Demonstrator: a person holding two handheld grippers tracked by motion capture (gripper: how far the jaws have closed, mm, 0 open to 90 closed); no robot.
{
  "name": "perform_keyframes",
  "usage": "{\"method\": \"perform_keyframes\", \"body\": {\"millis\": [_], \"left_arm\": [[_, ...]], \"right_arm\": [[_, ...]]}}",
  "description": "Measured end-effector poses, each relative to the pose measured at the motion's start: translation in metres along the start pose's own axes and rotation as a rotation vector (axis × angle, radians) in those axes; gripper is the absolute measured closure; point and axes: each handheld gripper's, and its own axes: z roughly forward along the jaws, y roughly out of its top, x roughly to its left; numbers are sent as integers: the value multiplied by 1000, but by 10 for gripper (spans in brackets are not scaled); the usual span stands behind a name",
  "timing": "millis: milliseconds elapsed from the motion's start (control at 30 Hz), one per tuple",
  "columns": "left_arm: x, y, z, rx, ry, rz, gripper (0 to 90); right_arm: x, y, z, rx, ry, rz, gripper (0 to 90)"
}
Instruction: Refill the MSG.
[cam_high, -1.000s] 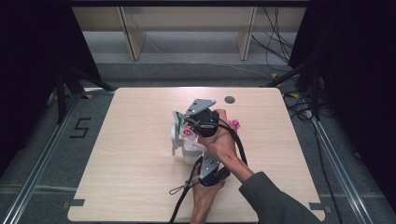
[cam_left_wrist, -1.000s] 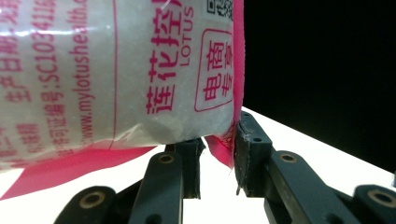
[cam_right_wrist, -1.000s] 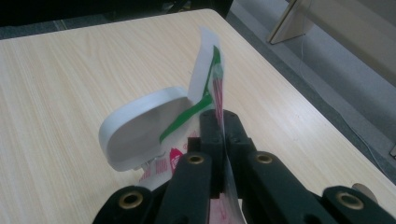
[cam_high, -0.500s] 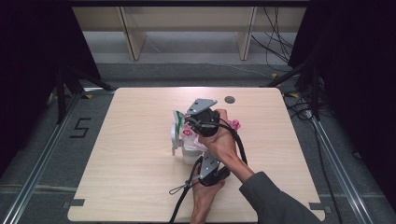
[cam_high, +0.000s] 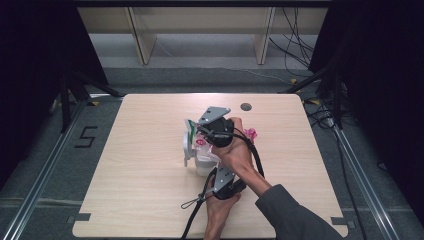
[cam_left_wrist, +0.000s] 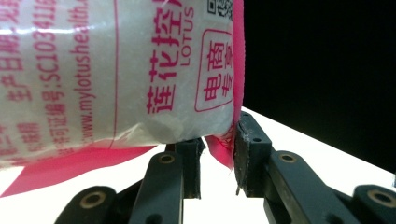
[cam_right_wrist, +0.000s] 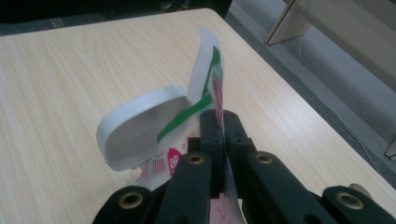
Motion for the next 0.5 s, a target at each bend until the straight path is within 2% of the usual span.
{"method": "perform_keyframes", "body": {"millis": [33, 67, 100, 133, 167, 200, 233, 267, 300, 333, 367, 400, 433, 467, 500], "left_arm": [[4, 1, -3, 41, 15, 47, 735], [-1, -1, 1, -13, 2, -24, 735], [1, -1, 1, 6, 3, -6, 735], [-4, -2, 5, -48, 3, -66, 735], [-2, -1, 2, -19, 2, -32, 735], [-1, -1, 2, -25, -1, -36, 735], [5, 1, -3, 44, 10, 44, 735], [5, 1, -3, 48, 11, 43, 736], [5, 0, -2, 50, 7, 38, 736], [-3, -1, 4, -47, 0, -67, 736], [-2, 0, 3, -30, -2, -44, 736], [6, 2, -4, 69, 7, 73, 736], [5, 1, -3, 43, 7, 42, 736], [0, 0, 1, -12, -3, -25, 736], [-2, -1, 2, -24, 1, -40, 736]], "right_arm": [[-2, 1, -1, -3, 8, 5, 900], [-2, 0, -2, -11, -2, 19, 900], [-2, 0, -1, 3, 8, 11, 900], [-1, 0, 0, 2, 0, -3, 900], [0, 0, 0, 18, 10, 1, 900], [-1, 0, 0, 0, 0, 0, 900], [-2, 0, -1, 1, 9, 10, 900], [-3, 0, -1, -13, 4, 14, 900], [-1, 0, -1, 8, 8, 36, 900], [-1, 0, 0, 14, 8, 11, 900], [-1, 0, 1, 4, -1, -5, 900], [0, 0, 0, 10, 7, 23, 900], [-2, 0, 0, -7, 5, 12, 900], [-3, 0, 0, -6, 6, 15, 900], [-2, 0, 0, 0, 3, 19, 900]]}}
